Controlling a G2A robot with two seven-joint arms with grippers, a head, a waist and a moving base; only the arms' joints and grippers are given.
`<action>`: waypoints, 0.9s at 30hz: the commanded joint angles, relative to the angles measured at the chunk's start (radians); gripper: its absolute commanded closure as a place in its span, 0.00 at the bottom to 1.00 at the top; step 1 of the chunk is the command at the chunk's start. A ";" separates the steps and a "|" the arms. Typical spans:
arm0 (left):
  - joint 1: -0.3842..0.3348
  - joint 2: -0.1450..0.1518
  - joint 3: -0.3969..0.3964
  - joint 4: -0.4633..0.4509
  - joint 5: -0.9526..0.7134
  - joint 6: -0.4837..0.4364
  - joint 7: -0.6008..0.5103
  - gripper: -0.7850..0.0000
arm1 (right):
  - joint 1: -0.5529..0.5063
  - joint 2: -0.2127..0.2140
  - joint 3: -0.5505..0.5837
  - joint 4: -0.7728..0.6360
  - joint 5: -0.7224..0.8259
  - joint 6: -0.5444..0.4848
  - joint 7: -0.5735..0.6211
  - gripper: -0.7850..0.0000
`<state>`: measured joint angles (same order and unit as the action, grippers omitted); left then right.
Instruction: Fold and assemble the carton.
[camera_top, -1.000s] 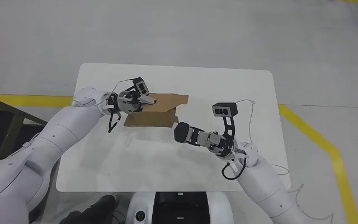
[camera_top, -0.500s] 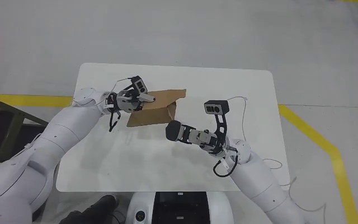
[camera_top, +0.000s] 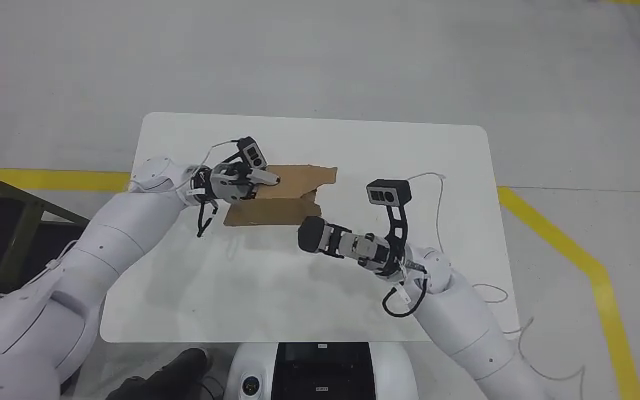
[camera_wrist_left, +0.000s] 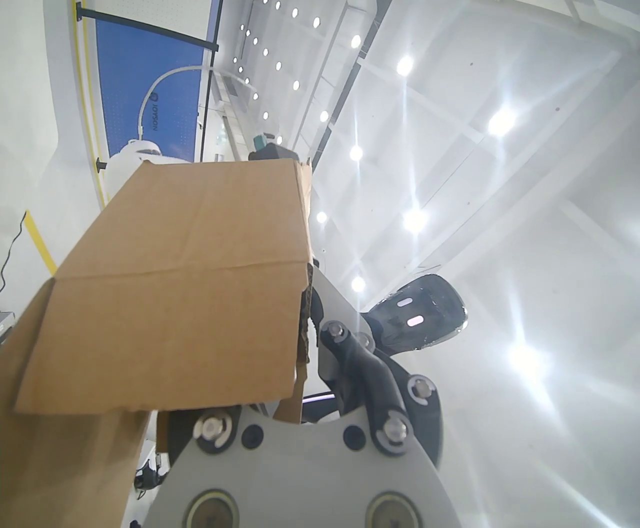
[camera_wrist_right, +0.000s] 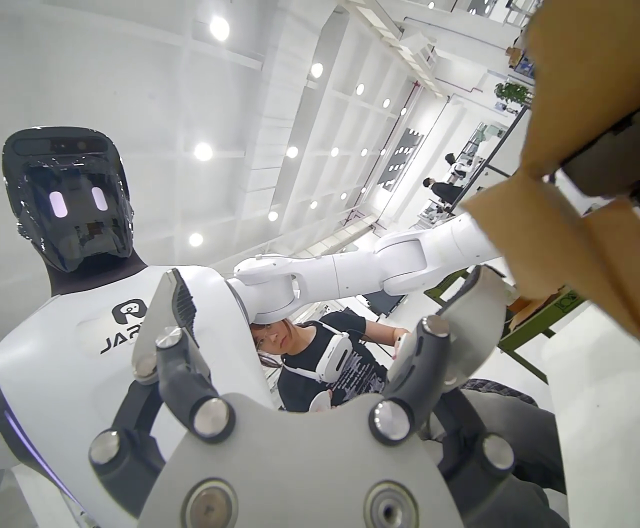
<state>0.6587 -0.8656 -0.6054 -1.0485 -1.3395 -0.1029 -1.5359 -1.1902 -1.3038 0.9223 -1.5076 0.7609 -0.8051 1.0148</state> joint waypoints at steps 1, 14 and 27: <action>0.014 0.006 -0.008 -0.039 0.004 0.004 0.000 1.00 | 0.001 0.001 0.014 0.011 -0.006 -0.009 -0.010 0.00; 0.068 0.049 -0.064 -0.163 0.017 0.057 0.000 1.00 | -0.018 0.009 0.056 0.007 -0.017 0.021 -0.002 0.00; 0.065 0.056 -0.070 -0.125 0.057 0.038 0.000 1.00 | -0.075 0.022 0.107 -0.078 -0.063 0.039 -0.022 0.00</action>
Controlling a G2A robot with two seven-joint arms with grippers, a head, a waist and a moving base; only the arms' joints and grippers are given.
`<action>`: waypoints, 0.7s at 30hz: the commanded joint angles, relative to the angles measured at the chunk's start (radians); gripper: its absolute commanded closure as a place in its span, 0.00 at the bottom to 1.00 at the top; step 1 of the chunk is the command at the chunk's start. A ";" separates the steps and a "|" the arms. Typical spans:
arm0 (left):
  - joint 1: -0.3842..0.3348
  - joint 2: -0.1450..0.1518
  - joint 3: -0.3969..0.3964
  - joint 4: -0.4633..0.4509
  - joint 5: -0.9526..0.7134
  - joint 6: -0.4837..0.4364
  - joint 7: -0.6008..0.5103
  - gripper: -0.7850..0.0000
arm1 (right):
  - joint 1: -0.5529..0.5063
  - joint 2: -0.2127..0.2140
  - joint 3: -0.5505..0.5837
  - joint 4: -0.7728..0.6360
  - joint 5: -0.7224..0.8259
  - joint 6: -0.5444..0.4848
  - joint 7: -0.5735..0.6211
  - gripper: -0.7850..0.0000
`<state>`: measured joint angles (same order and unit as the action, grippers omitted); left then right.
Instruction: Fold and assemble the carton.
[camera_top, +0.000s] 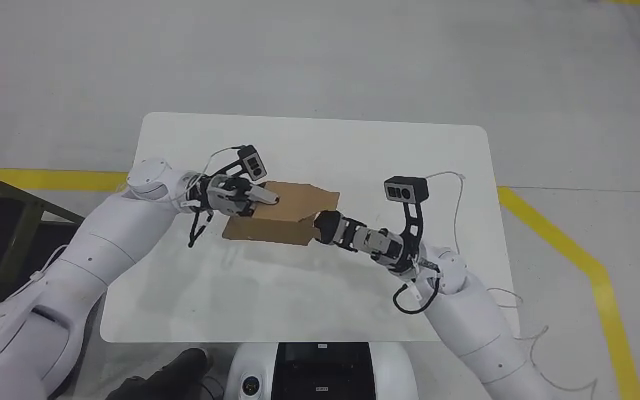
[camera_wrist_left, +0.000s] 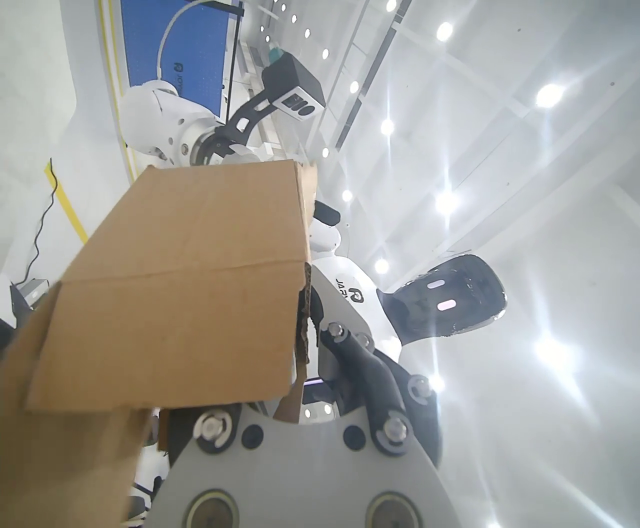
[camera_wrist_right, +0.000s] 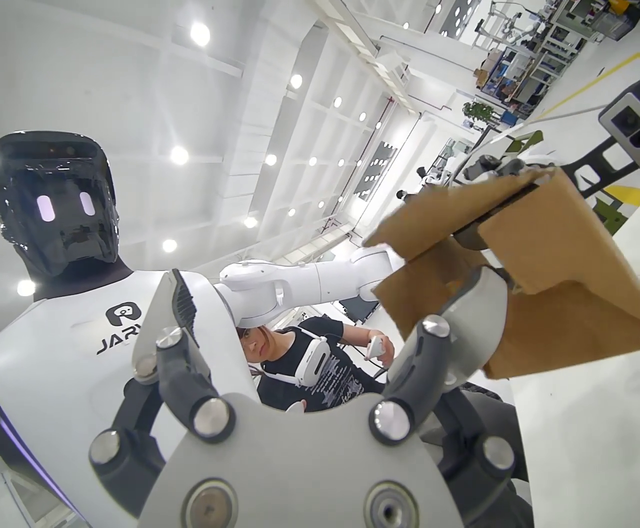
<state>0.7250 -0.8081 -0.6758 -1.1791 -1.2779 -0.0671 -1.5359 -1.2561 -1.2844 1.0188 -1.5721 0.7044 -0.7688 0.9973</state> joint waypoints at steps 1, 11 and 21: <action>-0.001 -0.003 0.001 0.012 -0.006 0.002 0.000 1.00 | -0.021 0.005 0.021 -0.028 -0.011 0.004 -0.010 0.00; -0.006 -0.017 -0.002 0.035 -0.037 0.005 0.000 1.00 | -0.064 0.011 0.029 -0.107 -0.006 0.048 -0.022 0.00; 0.011 -0.023 -0.002 -0.015 -0.059 0.024 0.000 1.00 | -0.037 0.004 0.015 -0.065 -0.012 0.048 -0.067 0.00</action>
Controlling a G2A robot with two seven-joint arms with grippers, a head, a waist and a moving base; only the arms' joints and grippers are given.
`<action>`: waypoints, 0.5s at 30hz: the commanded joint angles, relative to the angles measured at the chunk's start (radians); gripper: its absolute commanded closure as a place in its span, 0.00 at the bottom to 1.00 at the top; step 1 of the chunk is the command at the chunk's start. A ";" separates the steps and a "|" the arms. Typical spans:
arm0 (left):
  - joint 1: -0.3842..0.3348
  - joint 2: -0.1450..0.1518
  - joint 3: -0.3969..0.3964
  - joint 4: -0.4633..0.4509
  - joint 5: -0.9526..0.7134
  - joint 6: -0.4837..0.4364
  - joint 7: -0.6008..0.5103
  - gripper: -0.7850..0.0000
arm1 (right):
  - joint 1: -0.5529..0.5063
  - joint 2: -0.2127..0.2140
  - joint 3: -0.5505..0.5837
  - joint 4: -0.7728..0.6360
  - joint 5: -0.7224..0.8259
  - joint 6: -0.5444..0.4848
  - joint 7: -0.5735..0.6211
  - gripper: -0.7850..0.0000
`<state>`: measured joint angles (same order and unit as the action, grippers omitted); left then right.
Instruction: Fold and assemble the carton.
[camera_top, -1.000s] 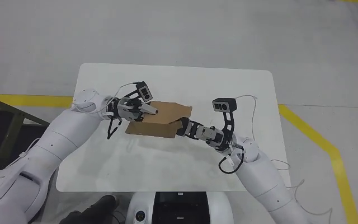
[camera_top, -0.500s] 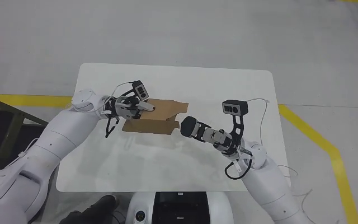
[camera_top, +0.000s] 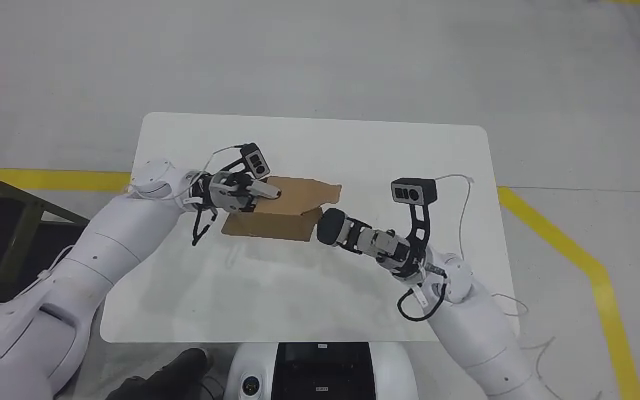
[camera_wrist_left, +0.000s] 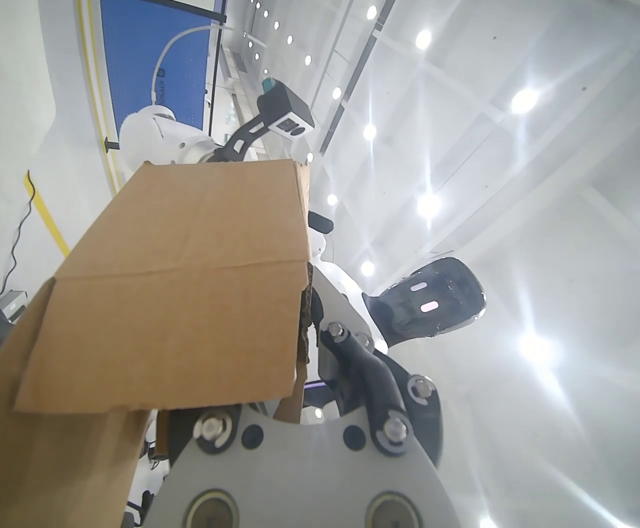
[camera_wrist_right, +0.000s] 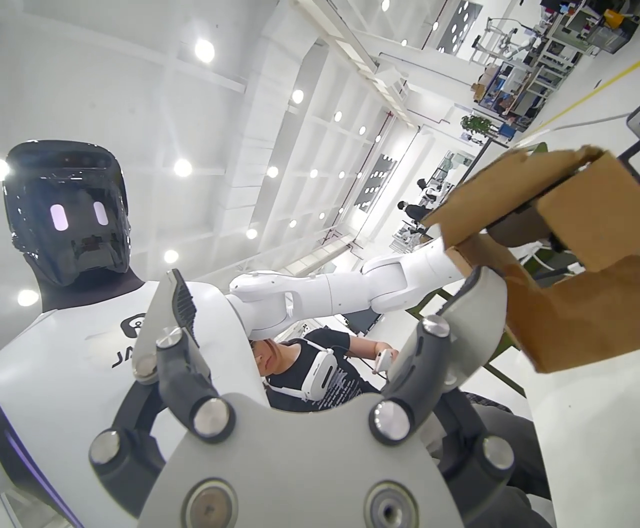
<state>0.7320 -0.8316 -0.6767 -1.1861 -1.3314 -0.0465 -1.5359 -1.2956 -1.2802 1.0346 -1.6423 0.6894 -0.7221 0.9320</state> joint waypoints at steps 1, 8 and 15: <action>0.006 0.001 -0.001 -0.014 0.002 0.002 0.000 1.00 | 0.006 -0.001 -0.002 0.012 0.004 0.003 -0.003 0.00; 0.017 0.003 0.001 -0.045 0.010 0.012 0.000 1.00 | 0.016 -0.006 -0.014 0.037 0.042 0.011 0.005 0.00; 0.012 0.003 0.003 -0.047 0.029 0.013 0.000 1.00 | 0.020 -0.009 -0.024 0.052 0.095 0.024 0.040 0.00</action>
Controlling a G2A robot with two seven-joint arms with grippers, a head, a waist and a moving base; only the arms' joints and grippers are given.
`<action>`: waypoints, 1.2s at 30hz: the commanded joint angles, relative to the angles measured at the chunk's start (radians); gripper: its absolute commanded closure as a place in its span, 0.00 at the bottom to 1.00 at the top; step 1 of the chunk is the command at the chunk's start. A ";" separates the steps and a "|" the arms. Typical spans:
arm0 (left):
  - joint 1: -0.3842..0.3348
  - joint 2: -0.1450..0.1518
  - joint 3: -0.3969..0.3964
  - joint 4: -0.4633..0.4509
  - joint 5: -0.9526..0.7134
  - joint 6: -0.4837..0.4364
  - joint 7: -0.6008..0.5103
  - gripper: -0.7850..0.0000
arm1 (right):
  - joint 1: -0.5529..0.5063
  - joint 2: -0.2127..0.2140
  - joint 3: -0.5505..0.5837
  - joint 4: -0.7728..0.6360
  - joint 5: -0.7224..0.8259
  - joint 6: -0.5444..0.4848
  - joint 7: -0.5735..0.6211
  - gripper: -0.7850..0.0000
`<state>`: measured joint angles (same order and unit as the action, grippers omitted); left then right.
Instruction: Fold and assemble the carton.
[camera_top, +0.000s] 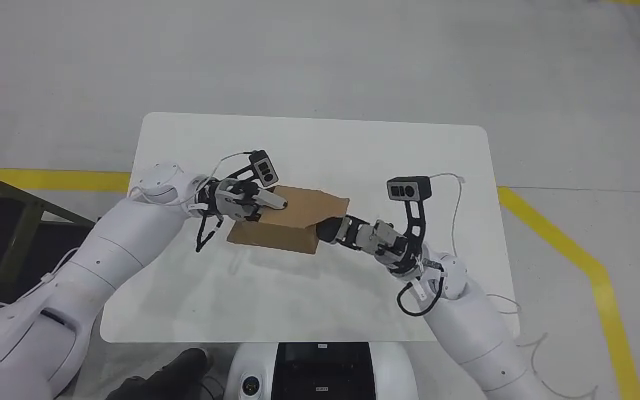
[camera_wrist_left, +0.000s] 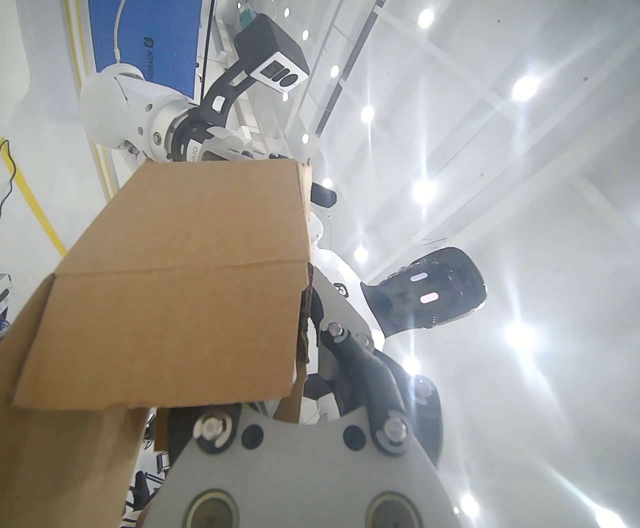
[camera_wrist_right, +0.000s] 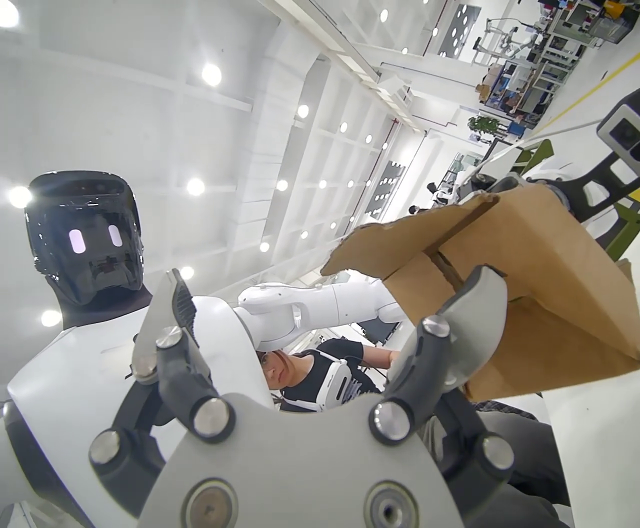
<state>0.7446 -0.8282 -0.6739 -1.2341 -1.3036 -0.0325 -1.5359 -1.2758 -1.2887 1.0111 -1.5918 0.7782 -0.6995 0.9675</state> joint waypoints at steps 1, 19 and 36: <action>-0.001 0.000 0.000 0.001 0.004 -0.001 0.000 1.00 | 0.000 -0.001 -0.002 0.002 0.011 0.002 0.009 0.00; -0.020 0.001 0.022 0.009 0.017 0.016 0.000 1.00 | 0.004 -0.005 0.008 0.010 0.013 -0.021 0.067 0.00; -0.053 0.023 0.100 0.012 0.078 0.027 0.000 1.00 | 0.006 0.050 0.258 -0.035 -0.621 -0.089 0.020 0.00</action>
<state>0.6956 -0.8082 -0.5803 -1.2167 -1.2315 -0.0023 -1.5359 -1.2766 -1.2396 1.2669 -1.6260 0.2233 -0.7861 0.9950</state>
